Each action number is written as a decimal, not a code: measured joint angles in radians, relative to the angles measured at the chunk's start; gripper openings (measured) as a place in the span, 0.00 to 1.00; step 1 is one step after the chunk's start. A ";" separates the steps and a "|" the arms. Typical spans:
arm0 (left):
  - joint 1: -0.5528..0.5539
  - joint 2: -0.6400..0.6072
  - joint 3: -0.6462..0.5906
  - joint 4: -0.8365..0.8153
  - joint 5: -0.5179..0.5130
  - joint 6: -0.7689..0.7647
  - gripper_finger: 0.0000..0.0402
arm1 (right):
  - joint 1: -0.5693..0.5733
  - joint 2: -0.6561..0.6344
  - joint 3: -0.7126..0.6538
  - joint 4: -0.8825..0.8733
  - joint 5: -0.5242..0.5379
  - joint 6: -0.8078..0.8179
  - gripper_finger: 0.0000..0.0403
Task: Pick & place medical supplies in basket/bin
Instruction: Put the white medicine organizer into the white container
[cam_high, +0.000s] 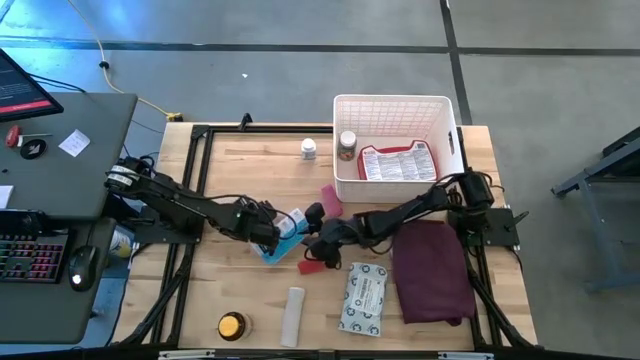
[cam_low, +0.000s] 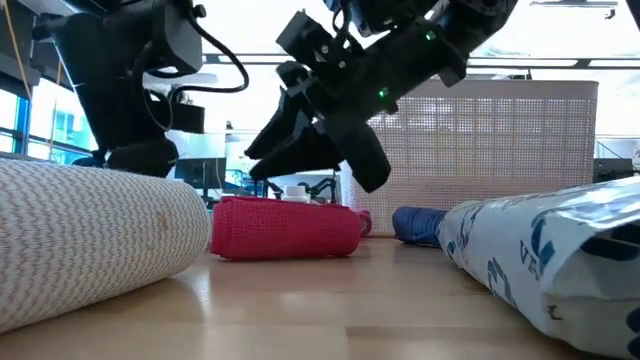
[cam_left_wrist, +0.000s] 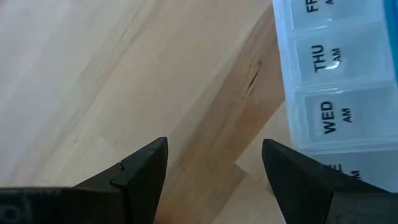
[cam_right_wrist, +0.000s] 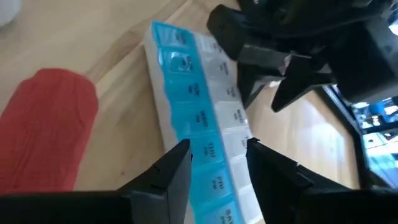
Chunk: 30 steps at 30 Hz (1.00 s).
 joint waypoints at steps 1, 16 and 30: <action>-0.001 0.000 -0.001 -0.005 0.000 -0.001 0.74 | 0.000 0.003 0.000 -0.008 -0.001 0.001 0.39; -0.001 -0.092 0.061 0.001 0.037 0.045 0.74 | 0.001 0.014 -0.001 -0.020 0.017 0.017 0.45; -0.002 -0.016 0.018 0.025 0.039 -0.022 0.74 | -0.002 0.014 -0.001 -0.018 0.009 0.006 0.46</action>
